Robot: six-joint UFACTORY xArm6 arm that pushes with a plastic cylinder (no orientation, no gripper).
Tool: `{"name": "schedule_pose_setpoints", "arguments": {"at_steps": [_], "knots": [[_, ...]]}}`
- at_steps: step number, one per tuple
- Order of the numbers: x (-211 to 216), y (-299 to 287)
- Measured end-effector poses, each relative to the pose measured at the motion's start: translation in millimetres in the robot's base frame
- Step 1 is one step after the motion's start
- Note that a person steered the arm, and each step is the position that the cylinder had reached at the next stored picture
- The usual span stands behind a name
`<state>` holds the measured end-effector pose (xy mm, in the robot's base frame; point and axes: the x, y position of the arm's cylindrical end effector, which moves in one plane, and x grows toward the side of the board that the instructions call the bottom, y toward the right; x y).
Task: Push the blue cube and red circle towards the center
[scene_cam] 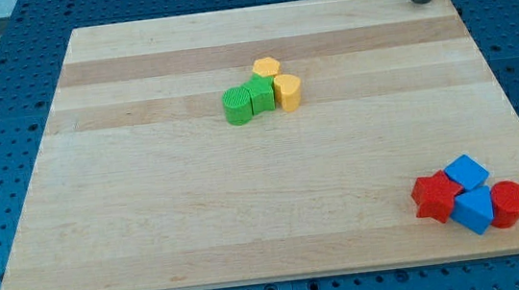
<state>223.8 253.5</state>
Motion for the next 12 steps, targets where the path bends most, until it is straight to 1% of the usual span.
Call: {"name": "schedule_pose_setpoints", "arguments": {"at_steps": [3,5,9,12], "knots": [[0,7],[13,33],[27,46],[82,92]]}}
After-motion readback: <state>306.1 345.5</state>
